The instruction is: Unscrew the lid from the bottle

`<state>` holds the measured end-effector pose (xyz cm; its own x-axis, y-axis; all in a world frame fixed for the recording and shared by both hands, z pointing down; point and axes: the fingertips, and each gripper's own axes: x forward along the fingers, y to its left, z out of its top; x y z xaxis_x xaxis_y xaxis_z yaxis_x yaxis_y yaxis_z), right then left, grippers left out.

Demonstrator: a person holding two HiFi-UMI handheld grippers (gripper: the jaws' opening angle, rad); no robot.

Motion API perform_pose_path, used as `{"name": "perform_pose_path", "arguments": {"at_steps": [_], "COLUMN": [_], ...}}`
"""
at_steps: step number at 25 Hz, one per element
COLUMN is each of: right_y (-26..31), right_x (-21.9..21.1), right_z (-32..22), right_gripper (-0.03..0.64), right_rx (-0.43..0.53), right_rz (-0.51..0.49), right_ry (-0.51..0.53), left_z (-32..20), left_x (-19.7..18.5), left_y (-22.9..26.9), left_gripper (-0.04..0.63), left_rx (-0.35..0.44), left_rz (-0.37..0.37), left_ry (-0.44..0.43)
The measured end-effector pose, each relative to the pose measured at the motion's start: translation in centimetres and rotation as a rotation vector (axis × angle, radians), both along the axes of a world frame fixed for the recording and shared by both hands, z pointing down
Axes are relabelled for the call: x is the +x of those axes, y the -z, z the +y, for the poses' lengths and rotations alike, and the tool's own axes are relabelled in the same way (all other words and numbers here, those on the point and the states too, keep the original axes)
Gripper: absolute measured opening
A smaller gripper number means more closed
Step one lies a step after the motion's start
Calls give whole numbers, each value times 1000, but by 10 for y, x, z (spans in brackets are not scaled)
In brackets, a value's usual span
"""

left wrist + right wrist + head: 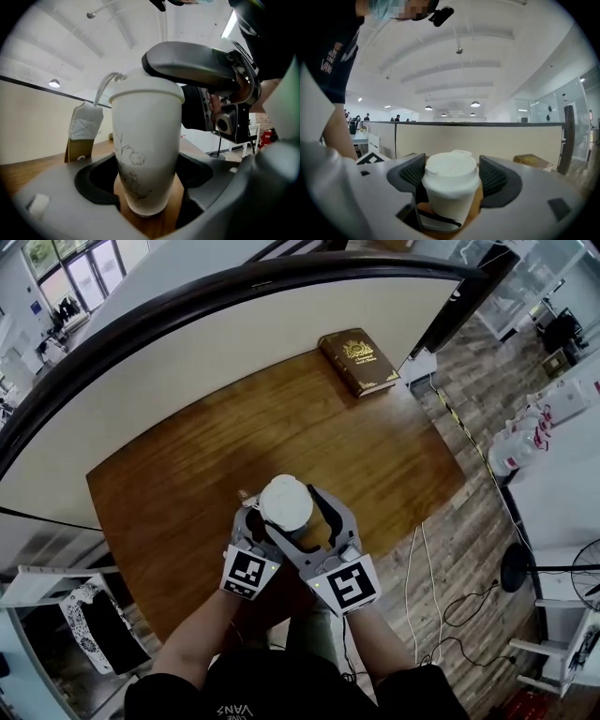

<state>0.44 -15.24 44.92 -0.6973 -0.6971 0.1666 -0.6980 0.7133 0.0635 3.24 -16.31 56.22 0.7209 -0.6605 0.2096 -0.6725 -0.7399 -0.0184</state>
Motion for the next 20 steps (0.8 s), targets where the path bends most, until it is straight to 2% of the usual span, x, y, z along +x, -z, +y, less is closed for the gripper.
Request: {"name": "perform_pose_path", "arguments": {"at_steps": [6,13,20], "right_y": [2,9,18], "right_x": [-4,-5,2], "right_z": [-5,-4,-9], "right_gripper": [322,322,322], "right_rx": [2,34,-10], "right_rz": [-46,-21,-83], "right_ry": [35,71,58], "left_z": [0,0,-1], "left_x": [0,0,1], "left_y": [-1,-1,-3], "left_gripper": [370,371,371], "left_rx": [-3,7,1], "left_rz": [3,4,25], "left_ry": [-12,-15,-23]}}
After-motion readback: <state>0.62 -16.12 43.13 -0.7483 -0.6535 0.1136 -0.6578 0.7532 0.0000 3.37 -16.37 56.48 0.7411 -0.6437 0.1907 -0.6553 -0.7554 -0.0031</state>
